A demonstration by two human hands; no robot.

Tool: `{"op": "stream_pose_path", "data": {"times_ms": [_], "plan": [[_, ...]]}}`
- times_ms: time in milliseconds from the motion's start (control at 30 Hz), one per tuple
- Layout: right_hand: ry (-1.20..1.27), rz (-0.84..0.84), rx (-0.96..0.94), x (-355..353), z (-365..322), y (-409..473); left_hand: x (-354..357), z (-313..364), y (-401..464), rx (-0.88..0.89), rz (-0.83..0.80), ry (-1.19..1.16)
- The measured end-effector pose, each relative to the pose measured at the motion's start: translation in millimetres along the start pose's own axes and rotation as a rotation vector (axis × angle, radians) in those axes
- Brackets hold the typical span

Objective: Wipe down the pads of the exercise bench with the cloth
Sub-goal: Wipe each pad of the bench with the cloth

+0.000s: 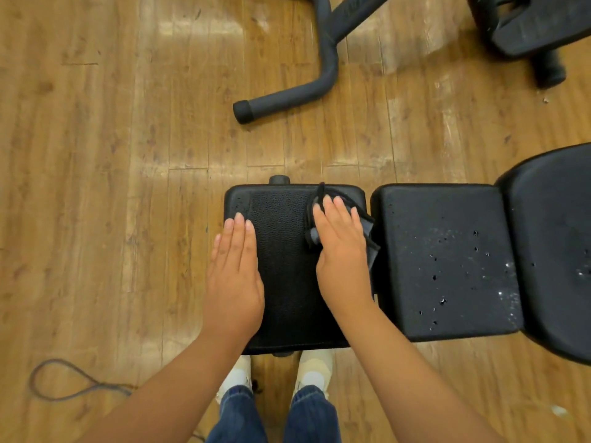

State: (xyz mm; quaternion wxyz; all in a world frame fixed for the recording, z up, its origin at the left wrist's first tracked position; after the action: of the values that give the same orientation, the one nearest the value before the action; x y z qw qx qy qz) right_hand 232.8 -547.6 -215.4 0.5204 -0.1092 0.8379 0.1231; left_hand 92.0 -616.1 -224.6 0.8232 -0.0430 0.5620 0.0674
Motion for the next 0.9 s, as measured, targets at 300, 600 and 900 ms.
{"op": "stream_pose_path", "data": {"times_ms": [300,600,900], "plan": [[0.078,0.021,0.046,-6,9,41,-1,1,1,-0.006,0.011,0.019],[0.082,-0.008,-0.005,-10,9,-54,-1,0,-2,0.0,0.011,0.008],[0.08,-0.081,0.053,-11,-5,-156,-2,-1,-1,0.006,0.003,0.004]]}}
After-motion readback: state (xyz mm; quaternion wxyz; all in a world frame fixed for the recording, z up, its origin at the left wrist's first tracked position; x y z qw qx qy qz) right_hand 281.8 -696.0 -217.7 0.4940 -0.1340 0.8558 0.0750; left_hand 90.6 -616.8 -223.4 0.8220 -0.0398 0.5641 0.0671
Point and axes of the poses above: each hand's wrist, its own y-axis towards the middle knuckle, its own x-axis out of the palm, z = x × y, the point moved 6 cm from there along y, towards the middle knuckle, and after that the axes turned 4 degrees about -x, right-handed, at the moved point
